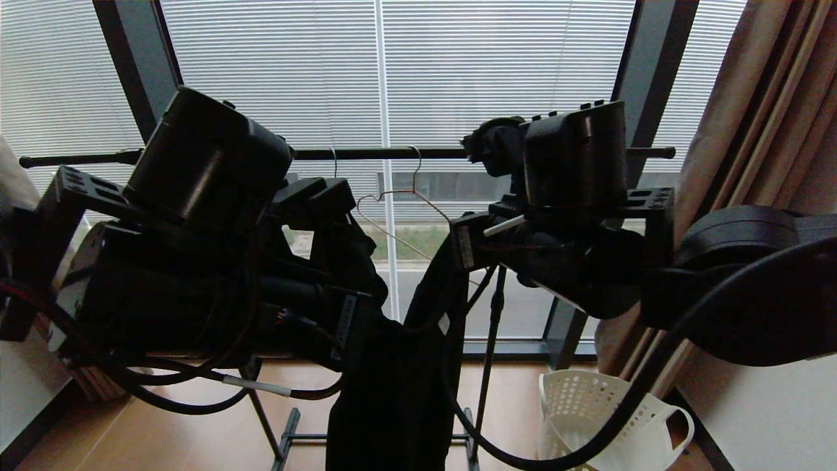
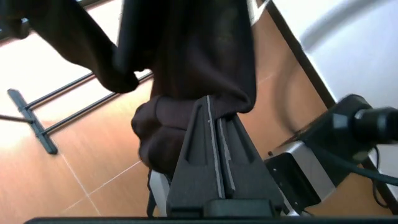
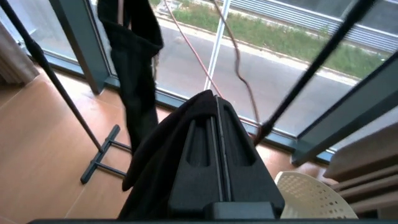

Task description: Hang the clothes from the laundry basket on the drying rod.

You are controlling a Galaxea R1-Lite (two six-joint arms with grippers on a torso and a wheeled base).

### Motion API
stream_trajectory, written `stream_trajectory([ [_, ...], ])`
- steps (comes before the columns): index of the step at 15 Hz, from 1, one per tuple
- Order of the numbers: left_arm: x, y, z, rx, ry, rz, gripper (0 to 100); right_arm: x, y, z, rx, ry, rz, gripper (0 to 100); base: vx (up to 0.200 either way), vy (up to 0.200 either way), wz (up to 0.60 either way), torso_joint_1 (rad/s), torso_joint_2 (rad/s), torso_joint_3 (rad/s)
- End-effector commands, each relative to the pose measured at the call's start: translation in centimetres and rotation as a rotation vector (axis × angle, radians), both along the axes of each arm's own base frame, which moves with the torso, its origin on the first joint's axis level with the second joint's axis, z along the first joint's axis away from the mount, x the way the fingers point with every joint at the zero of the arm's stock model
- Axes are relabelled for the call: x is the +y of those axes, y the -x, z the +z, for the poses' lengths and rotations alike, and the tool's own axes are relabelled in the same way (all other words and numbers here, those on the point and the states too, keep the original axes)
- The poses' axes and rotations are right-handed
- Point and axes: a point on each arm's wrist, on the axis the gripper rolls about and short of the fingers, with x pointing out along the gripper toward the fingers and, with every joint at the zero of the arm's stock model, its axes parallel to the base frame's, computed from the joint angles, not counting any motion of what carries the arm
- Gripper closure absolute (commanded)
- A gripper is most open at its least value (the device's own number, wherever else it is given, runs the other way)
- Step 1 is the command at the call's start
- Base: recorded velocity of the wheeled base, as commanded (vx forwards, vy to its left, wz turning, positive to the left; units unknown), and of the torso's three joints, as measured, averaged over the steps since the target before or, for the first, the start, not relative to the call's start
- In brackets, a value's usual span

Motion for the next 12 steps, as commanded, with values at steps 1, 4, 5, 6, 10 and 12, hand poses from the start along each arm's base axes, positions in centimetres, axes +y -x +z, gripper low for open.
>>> stream_trajectory([
  [1,0.6,-0.5,-0.2,0.002,-0.003,0.029,100,-2.9,0.7,1.2,-0.013,-0.030,-0.051,100,0.000,0.000,0.00,0.000,0.00,0.000],
  [4,1.0,-1.0,-0.1,-0.001,0.003,0.050,100,-5.1,1.6,1.5,-0.010,-0.050,-0.086,100,0.000,0.000,0.00,0.000,0.00,0.000],
  [5,1.2,-1.4,0.0,-0.015,0.008,0.056,100,-5.7,2.1,1.2,-0.003,-0.042,-0.090,100,0.000,0.000,0.00,0.000,0.00,0.000],
  [6,1.1,-1.6,0.1,-0.029,0.015,0.056,100,-6.1,2.4,0.9,0.006,-0.034,-0.090,100,0.000,0.000,0.00,0.000,0.00,0.000],
  [10,0.0,-3.4,0.1,-0.081,0.032,0.050,100,-7.3,4.0,0.5,0.015,-0.020,-0.094,100,0.000,0.000,0.00,0.000,0.00,0.000],
  [12,-0.4,-4.4,0.1,-0.090,0.028,0.049,100,-7.9,4.6,0.7,0.012,-0.022,-0.095,100,0.000,0.000,0.00,0.000,0.00,0.000],
])
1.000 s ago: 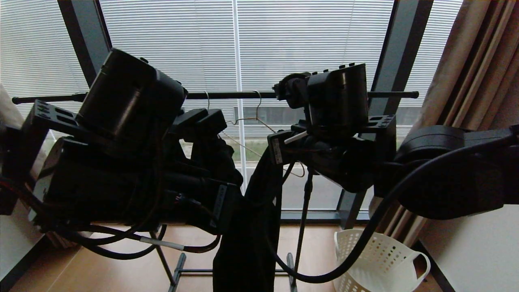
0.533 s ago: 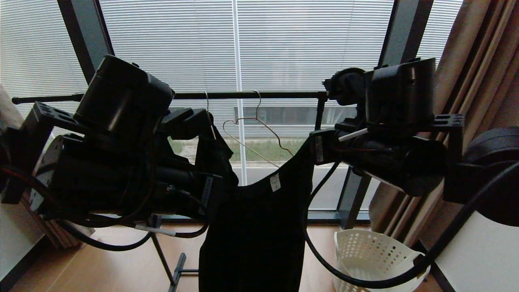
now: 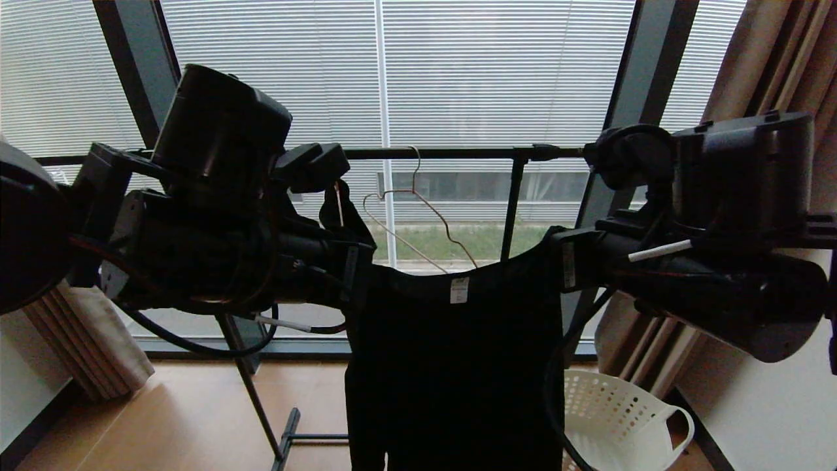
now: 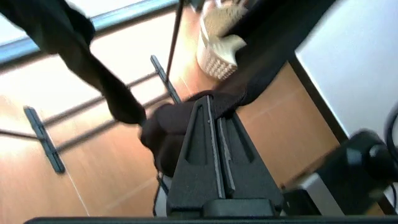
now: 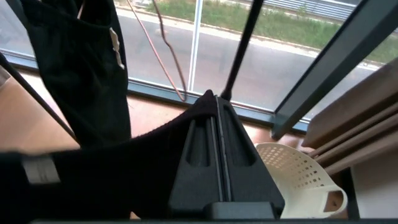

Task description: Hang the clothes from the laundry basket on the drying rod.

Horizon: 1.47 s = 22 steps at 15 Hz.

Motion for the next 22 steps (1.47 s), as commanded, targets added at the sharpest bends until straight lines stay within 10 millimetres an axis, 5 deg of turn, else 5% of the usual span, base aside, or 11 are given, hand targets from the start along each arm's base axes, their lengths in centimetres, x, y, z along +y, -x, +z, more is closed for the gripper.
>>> stream_trajectory([
  [1,-0.7,-1.0,-0.6,0.011,-0.012,-0.002,100,-0.8,0.9,0.6,-0.014,-0.015,0.000,100,0.000,0.000,0.00,0.000,0.00,0.000],
  [2,-0.7,-0.9,-0.6,0.012,-0.014,-0.004,100,-0.8,0.9,0.6,-0.014,-0.015,0.000,100,0.000,0.000,0.00,0.000,0.00,0.000],
  [3,-0.8,-0.8,-0.8,0.016,-0.019,-0.010,0,-0.8,0.9,0.6,-0.013,-0.023,-0.003,100,0.000,0.000,0.00,0.000,0.00,0.000],
  [10,-0.1,0.4,-0.9,0.016,-0.035,-0.026,0,-0.9,0.7,0.3,0.001,-0.068,-0.027,100,0.000,0.000,0.00,0.000,0.00,0.000],
  [16,0.0,0.0,-1.5,-0.012,-0.014,-0.008,0,-5.5,1.5,-2.9,0.002,-0.071,-0.141,100,0.000,0.000,0.00,0.000,0.00,0.000],
  [22,-0.7,-0.9,-3.2,-0.078,-0.045,0.031,0,-6.2,1.7,-3.8,0.009,-0.076,-0.119,100,0.000,0.000,0.00,0.000,0.00,0.000],
])
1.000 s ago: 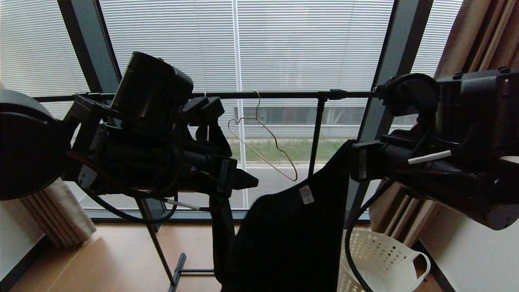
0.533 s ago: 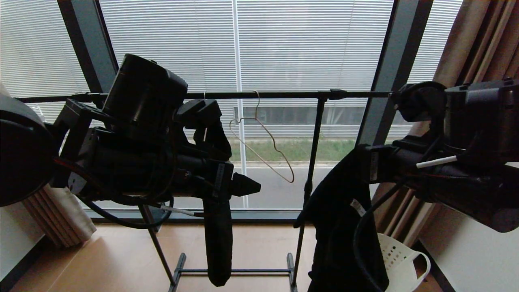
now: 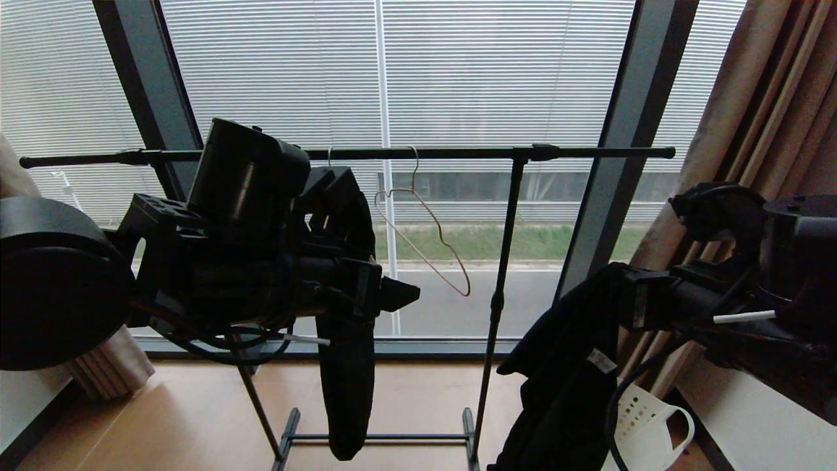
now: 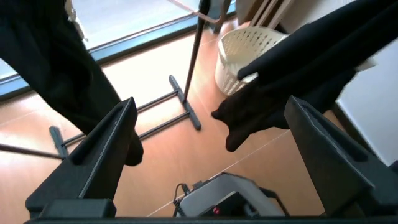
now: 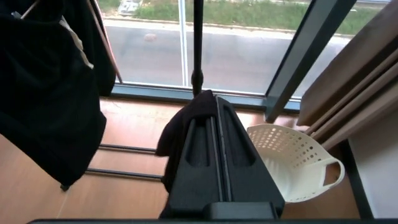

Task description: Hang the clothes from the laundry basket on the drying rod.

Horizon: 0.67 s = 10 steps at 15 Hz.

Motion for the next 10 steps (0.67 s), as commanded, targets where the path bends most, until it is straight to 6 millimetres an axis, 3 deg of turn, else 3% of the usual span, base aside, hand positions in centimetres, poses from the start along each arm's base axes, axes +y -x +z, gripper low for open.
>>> stream_trajectory([
  [1,-0.2,-0.2,-0.6,0.015,-0.013,-0.002,0,-0.2,0.0,0.0,0.000,0.000,-0.008,100,0.000,-0.200,0.00,0.002,0.00,-0.002],
  [6,-0.2,-0.4,-0.8,0.022,-0.013,0.008,0,-0.2,0.0,0.0,0.000,0.000,-0.008,100,0.000,-0.200,0.00,0.002,0.00,0.002],
  [10,-0.2,-1.2,-1.0,0.007,0.005,0.035,0,-0.2,0.0,-0.1,0.002,0.002,-0.008,100,0.000,0.000,0.00,0.000,0.00,0.000],
])
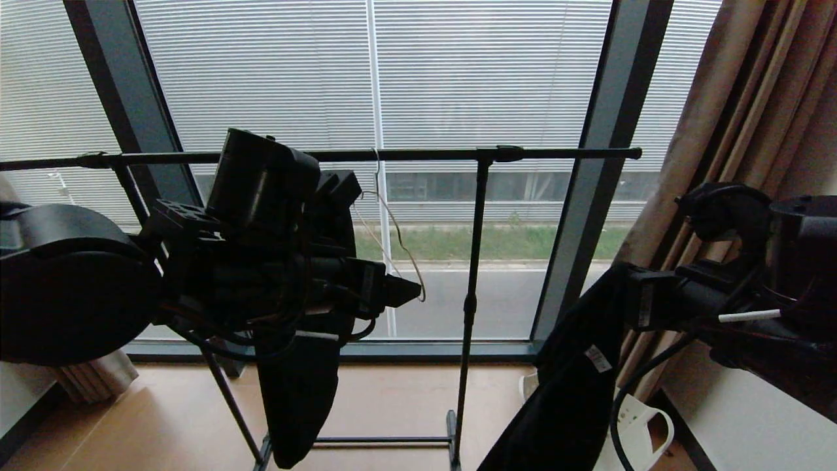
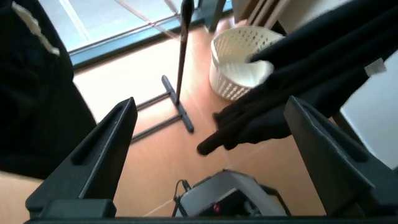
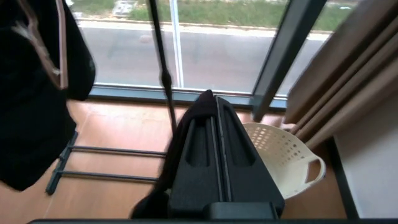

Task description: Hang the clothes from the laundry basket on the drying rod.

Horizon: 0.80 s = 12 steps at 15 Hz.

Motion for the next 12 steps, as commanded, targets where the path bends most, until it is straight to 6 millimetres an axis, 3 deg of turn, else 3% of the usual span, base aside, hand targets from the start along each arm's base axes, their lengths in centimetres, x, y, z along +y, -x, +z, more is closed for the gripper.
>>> stream_trajectory([
  [1,-0.1,-0.2,-0.7,0.006,-0.014,0.014,0,0.0,-0.1,-0.1,0.003,0.001,-0.001,100,0.000,0.000,0.00,0.000,0.00,0.000],
  [2,-0.1,-0.2,-0.9,0.009,-0.017,0.015,0,0.0,-0.1,-0.1,0.003,0.001,-0.002,100,0.000,0.000,0.00,0.000,0.00,0.000],
  [8,-0.2,-0.5,-1.5,0.021,-0.028,0.016,0,0.0,-0.1,-0.1,0.003,0.001,-0.001,100,0.200,0.000,0.00,0.003,0.00,0.005],
  [12,-1.2,-3.0,-3.5,-0.024,-0.055,0.106,0,0.0,-0.1,-0.1,0.004,0.002,-0.001,100,0.000,0.000,0.00,0.000,0.00,0.000],
])
